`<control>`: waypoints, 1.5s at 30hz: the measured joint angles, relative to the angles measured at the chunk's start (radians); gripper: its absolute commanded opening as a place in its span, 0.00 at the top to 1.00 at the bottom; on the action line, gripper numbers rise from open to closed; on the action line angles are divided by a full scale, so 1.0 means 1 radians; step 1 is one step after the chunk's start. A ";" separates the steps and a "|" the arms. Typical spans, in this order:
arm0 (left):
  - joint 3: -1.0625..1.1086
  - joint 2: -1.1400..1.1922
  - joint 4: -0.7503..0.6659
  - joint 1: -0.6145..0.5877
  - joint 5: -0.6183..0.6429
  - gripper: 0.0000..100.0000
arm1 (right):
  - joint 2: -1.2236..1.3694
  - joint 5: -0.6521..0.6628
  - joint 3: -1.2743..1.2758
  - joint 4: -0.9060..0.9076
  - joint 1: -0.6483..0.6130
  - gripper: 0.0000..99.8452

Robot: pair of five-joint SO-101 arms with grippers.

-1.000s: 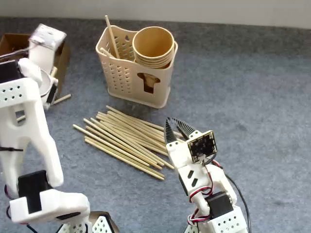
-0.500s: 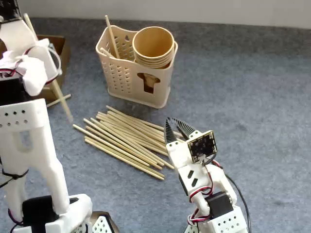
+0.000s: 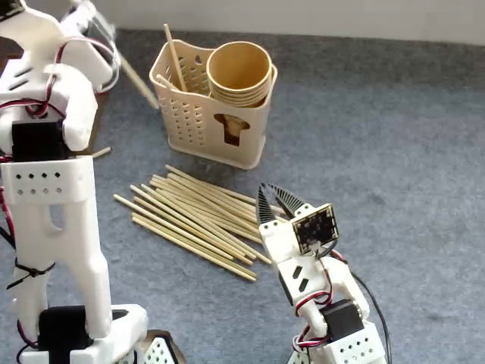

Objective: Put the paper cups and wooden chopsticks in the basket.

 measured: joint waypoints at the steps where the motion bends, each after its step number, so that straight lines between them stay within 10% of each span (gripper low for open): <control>1: 0.002 0.000 -0.035 0.003 0.014 0.99 | 0.000 0.000 0.000 0.000 0.000 0.99; 19: 0.181 0.213 -0.488 0.077 -0.117 0.99 | 0.000 0.000 0.000 0.000 0.000 0.99; 26: 0.181 0.218 -0.308 0.135 -0.206 0.85 | 0.000 0.000 0.000 0.000 0.000 0.99; 45: -0.124 0.218 0.249 0.071 -0.362 0.85 | 0.000 0.000 0.000 0.000 0.000 0.99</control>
